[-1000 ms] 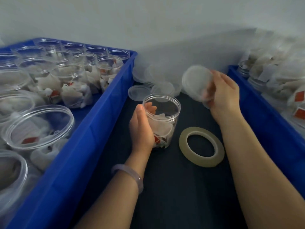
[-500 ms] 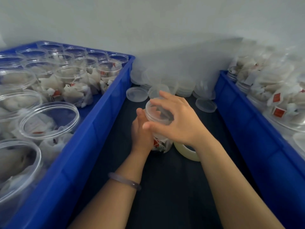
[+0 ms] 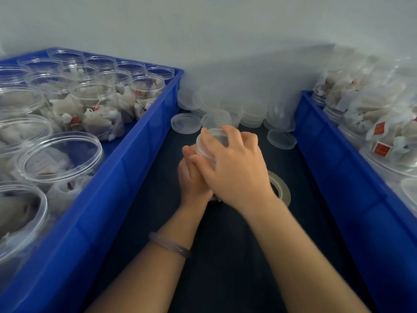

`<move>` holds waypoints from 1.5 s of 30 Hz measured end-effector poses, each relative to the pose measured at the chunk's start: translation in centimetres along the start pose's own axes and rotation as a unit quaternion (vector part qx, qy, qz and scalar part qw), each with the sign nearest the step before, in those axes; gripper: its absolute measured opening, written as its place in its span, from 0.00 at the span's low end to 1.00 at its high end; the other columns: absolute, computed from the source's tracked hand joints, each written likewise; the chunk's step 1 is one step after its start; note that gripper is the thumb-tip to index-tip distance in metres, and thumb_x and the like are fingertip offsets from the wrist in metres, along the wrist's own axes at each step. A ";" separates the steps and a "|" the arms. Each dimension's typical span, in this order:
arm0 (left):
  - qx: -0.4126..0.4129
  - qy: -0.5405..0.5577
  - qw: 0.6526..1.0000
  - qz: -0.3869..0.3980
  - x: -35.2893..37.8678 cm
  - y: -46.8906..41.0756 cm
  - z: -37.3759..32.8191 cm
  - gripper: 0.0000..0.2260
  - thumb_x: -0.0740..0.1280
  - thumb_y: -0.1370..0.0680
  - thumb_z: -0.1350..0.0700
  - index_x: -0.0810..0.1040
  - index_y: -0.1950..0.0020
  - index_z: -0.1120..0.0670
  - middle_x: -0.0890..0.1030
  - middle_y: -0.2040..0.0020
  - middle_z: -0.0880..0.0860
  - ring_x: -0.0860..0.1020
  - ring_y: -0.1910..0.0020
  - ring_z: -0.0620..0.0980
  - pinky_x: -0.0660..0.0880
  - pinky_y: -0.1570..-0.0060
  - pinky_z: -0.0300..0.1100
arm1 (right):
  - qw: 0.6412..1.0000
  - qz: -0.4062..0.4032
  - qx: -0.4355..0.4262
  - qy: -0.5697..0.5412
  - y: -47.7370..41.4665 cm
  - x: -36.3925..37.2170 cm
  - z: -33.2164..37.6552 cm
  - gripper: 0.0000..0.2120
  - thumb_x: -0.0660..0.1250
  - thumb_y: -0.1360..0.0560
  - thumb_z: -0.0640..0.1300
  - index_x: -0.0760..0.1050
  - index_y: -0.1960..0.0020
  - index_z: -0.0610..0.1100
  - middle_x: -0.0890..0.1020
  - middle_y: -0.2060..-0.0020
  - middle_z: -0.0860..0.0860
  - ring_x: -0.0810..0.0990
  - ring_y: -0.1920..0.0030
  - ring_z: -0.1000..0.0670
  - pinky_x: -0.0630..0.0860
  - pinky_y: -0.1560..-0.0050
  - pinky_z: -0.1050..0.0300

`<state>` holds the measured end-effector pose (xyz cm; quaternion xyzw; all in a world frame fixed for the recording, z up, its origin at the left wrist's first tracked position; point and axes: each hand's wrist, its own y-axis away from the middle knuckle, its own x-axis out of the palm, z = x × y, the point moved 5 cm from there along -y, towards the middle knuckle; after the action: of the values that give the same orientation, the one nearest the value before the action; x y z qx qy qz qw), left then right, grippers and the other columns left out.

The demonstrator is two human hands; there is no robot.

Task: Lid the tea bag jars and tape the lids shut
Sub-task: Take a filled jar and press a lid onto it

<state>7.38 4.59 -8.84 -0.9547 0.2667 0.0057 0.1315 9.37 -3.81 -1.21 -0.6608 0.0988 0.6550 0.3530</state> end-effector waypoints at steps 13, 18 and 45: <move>-0.031 0.161 0.983 0.083 0.0 -0.3 -0.1 0.29 0.44 0.17 0.46 0.82 0.65 0.34 0.82 0.68 0.40 0.80 0.66 0.35 0.72 0.68 0.28 | 0.965 0.046 0.028 -0.258 -1.8 -0.7 -1.7 0.33 0.74 0.36 0.57 0.72 0.32 0.55 0.74 0.35 0.58 0.70 0.34 0.56 0.67 0.39 0.61; -0.016 0.148 0.988 0.041 0.0 -0.7 0.6 0.25 0.49 0.20 0.46 0.79 0.70 0.36 0.79 0.73 0.43 0.77 0.73 0.36 0.72 0.70 0.31 | 0.985 -0.080 0.043 -0.145 -1.1 -0.2 -1.1 0.34 0.68 0.33 0.63 0.72 0.31 0.49 0.75 0.35 0.52 0.72 0.35 0.46 0.70 0.42 0.53; 0.309 -0.131 0.941 -0.030 -3.8 3.0 -5.2 0.06 0.60 0.20 0.62 0.75 0.49 0.63 0.74 0.56 0.52 0.73 0.62 0.44 0.70 0.62 0.32 | 0.961 0.202 0.160 -0.100 6.8 5.5 -8.8 0.20 0.68 0.26 0.55 0.75 0.39 0.46 0.57 0.25 0.51 0.58 0.27 0.49 0.64 0.33 0.51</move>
<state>2.32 2.74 -4.25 -0.8653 0.2074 0.0441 0.4541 12.99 -12.21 -9.57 -0.4932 0.2983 0.7510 0.3223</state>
